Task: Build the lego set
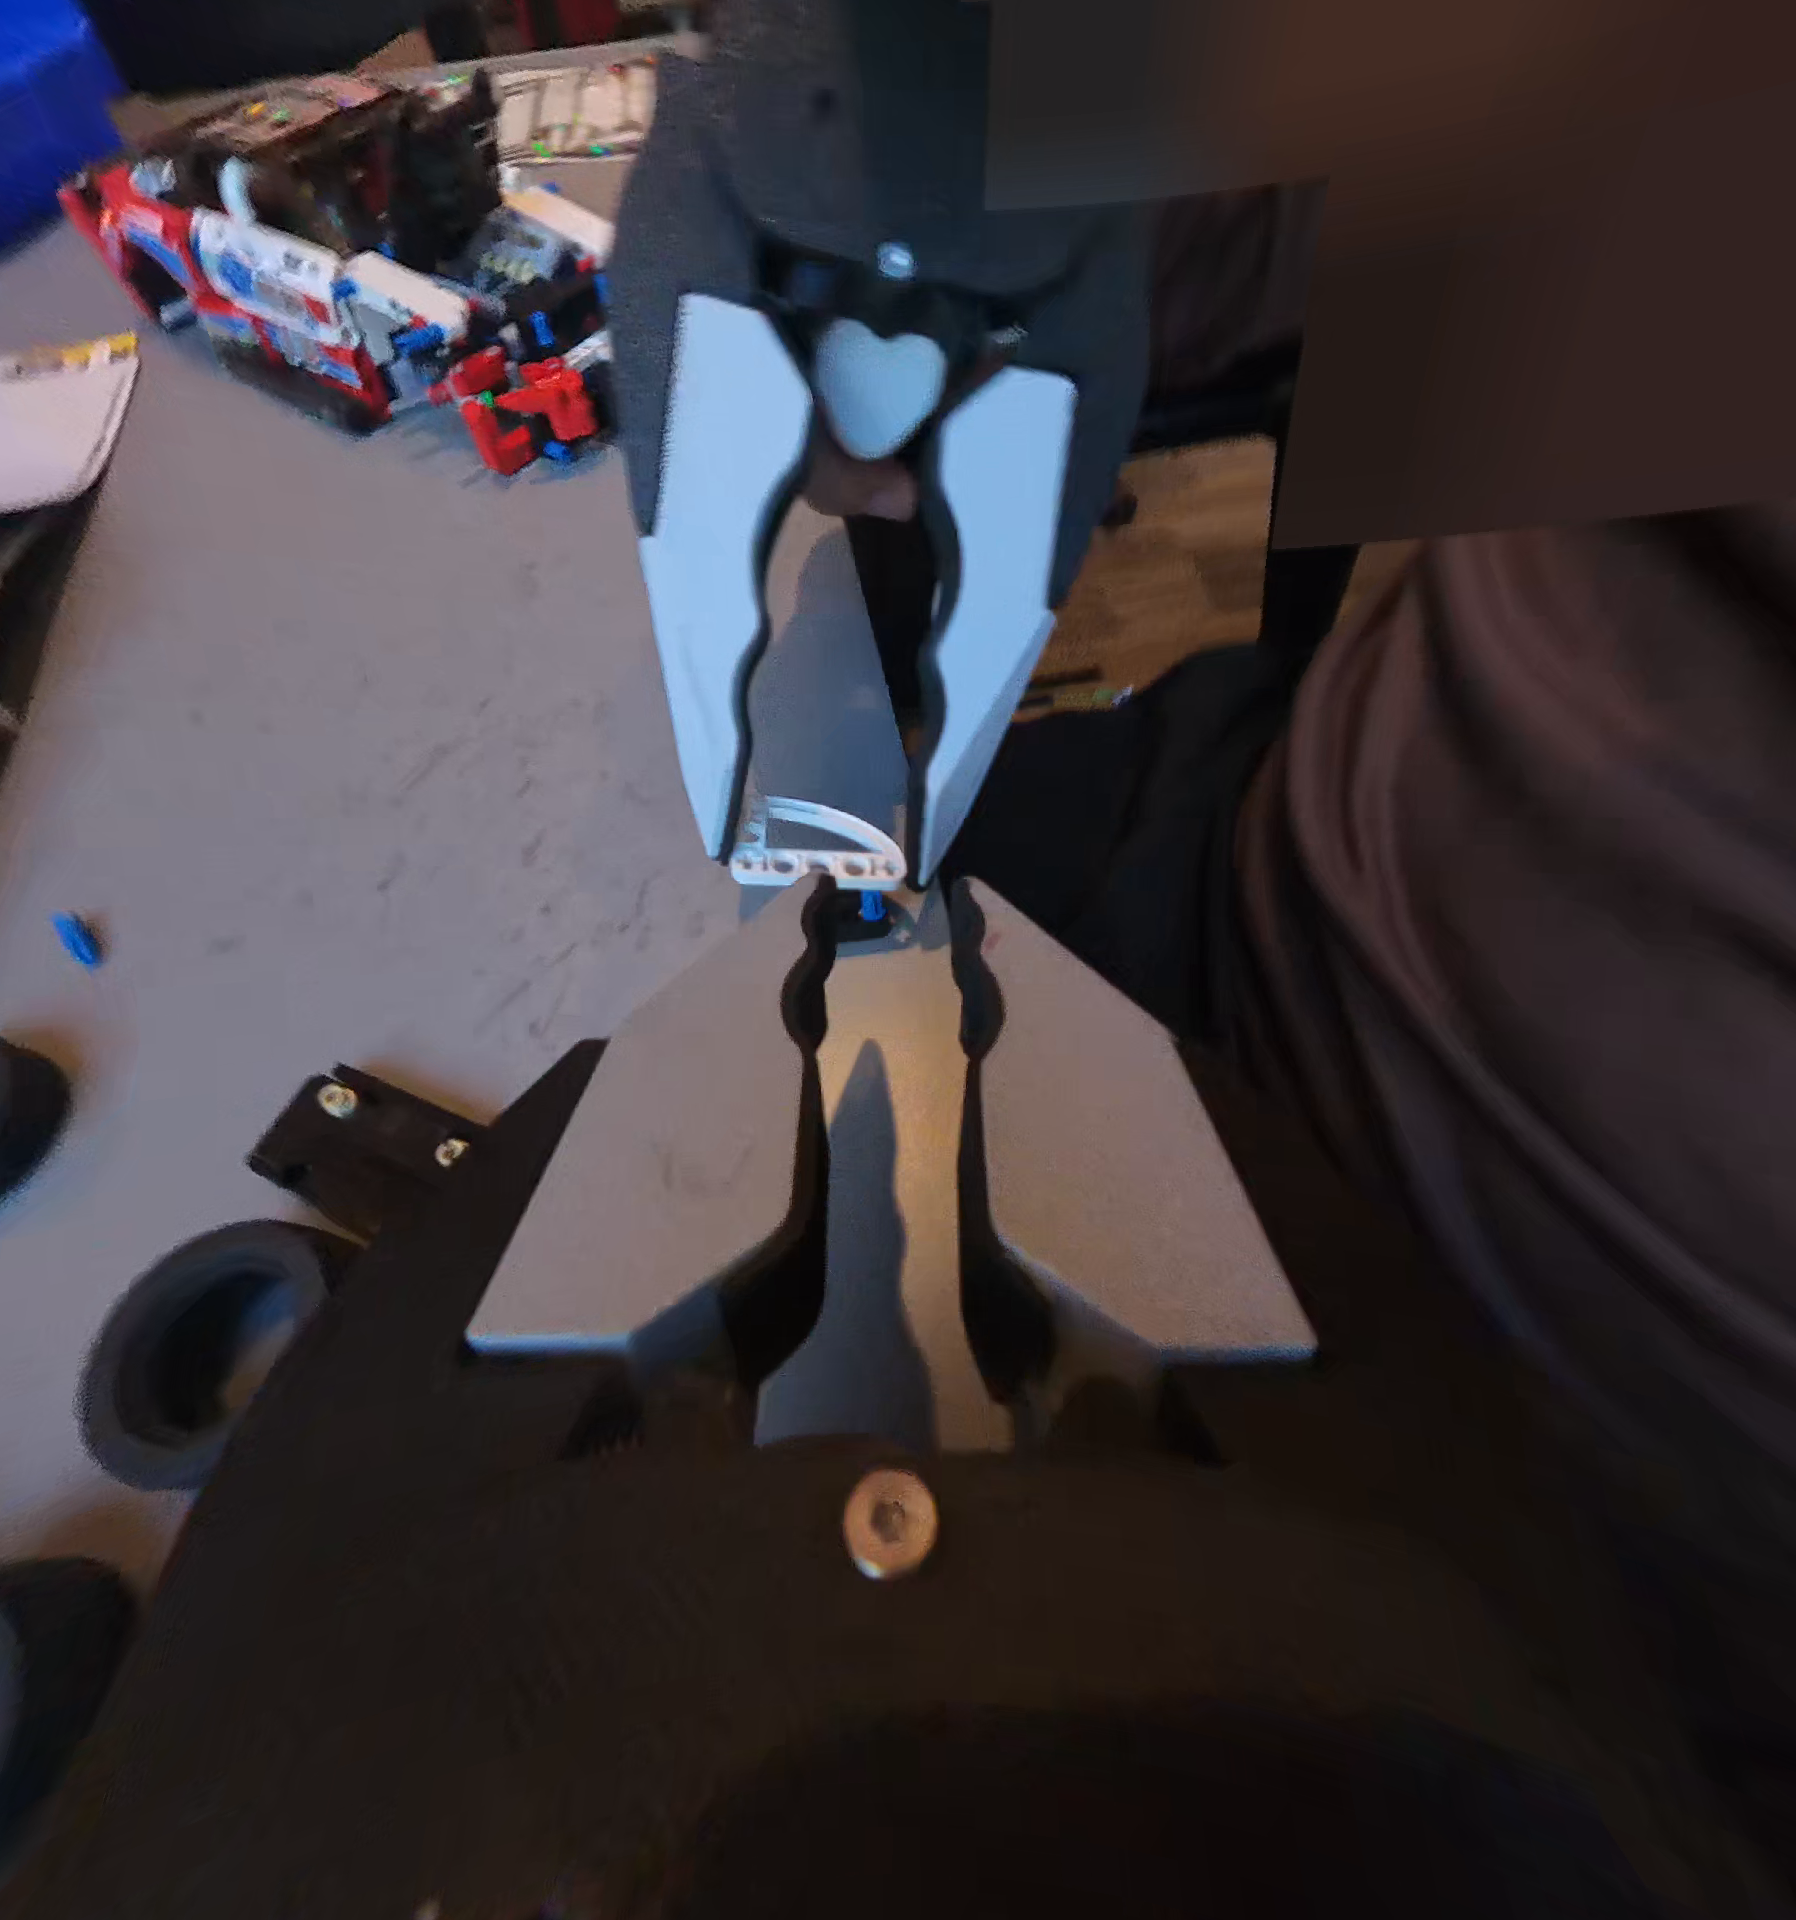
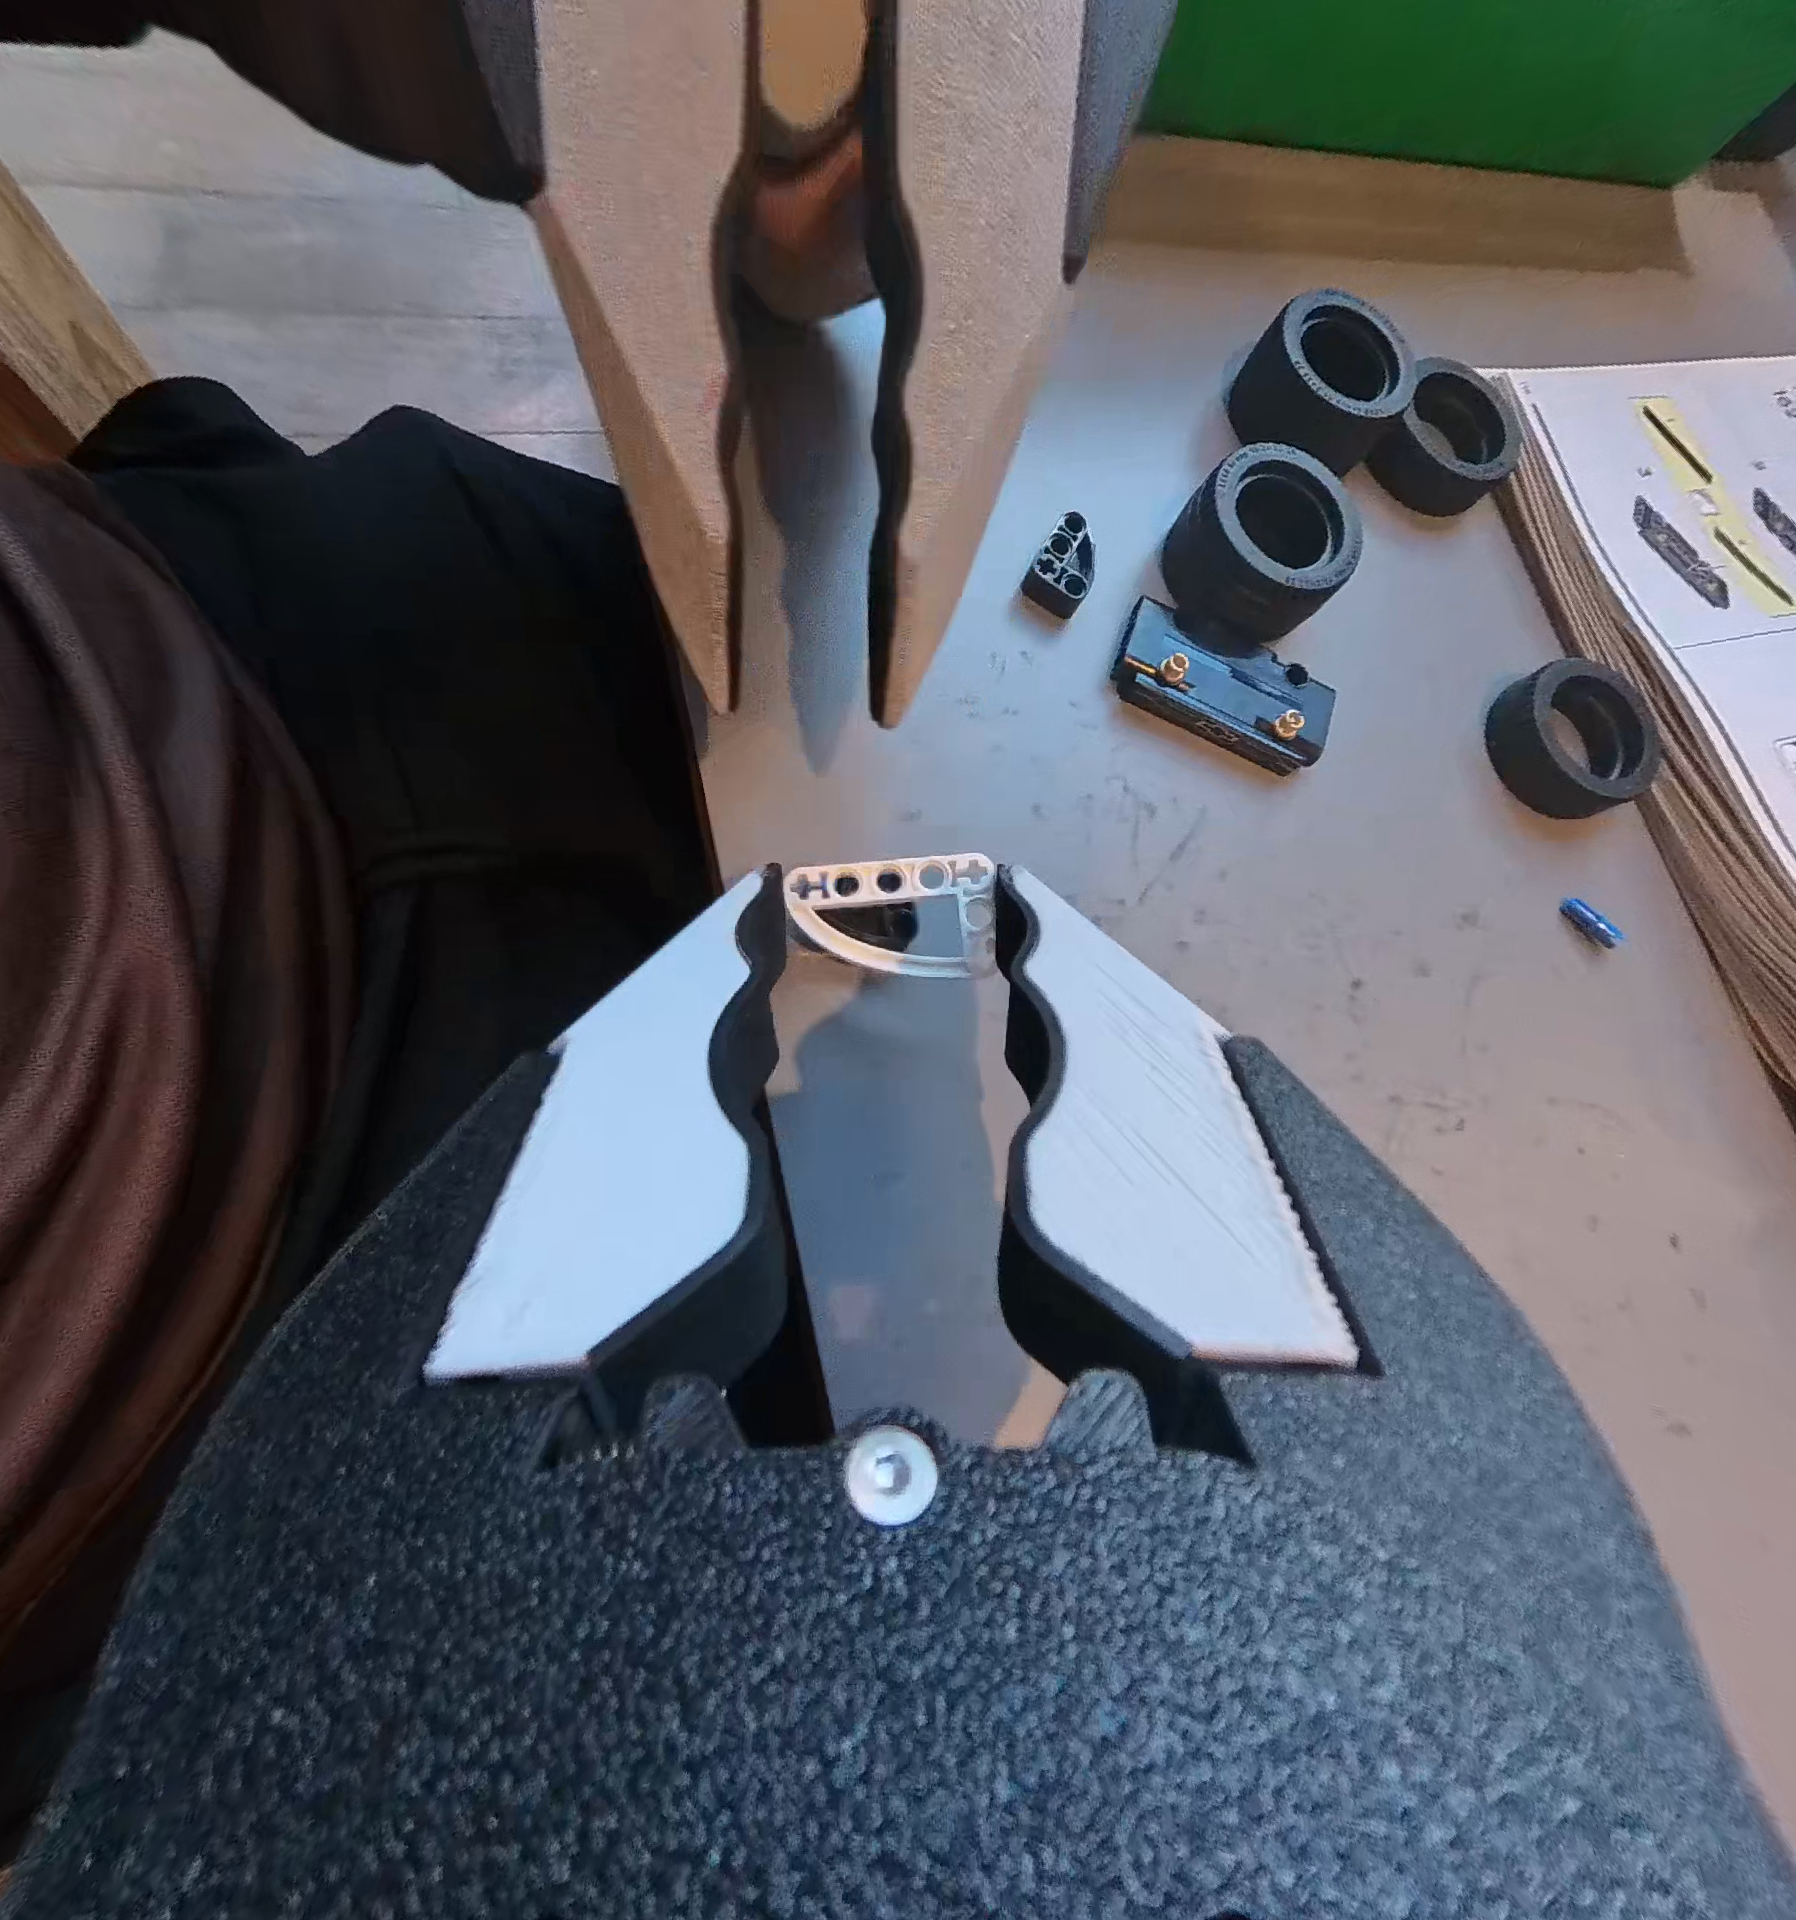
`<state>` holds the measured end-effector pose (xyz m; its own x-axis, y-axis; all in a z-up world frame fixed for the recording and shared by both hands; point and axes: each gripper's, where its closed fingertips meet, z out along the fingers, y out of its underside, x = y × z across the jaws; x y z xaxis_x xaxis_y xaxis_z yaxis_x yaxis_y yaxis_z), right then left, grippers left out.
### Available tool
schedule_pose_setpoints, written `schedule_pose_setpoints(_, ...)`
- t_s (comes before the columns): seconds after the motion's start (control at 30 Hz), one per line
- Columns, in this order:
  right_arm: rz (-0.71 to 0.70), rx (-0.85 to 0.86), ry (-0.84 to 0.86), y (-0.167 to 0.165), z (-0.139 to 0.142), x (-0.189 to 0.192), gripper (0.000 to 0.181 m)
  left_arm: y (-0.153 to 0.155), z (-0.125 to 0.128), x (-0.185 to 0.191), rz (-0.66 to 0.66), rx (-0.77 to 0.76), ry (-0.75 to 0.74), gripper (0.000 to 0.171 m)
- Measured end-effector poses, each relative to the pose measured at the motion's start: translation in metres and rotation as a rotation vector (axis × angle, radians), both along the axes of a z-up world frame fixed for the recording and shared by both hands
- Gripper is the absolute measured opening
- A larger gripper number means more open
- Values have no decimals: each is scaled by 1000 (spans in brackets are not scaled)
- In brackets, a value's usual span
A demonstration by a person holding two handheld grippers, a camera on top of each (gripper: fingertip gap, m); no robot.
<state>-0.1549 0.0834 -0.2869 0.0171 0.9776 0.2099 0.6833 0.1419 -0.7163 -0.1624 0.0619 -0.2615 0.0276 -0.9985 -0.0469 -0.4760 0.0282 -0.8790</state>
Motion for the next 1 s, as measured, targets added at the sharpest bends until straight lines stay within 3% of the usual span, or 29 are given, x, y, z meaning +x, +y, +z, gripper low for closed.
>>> schedule_pose_setpoints(0.13,-6,-28,1,4,-2,-1,40,-1,-13,-4,-81,146,110,30)
schedule_pose_setpoints(0.3,-3,-41,7,5,2,-2,40,-7,-13,4,-117,92,90,44)
schedule_pose_setpoints(0.63,-6,-65,2,6,1,-2,40,-6,-13,10,-139,127,70,46)
schedule_pose_setpoints(1.0,4,-64,-23,5,-2,-2,40,-11,-26,11,-175,132,146,48)
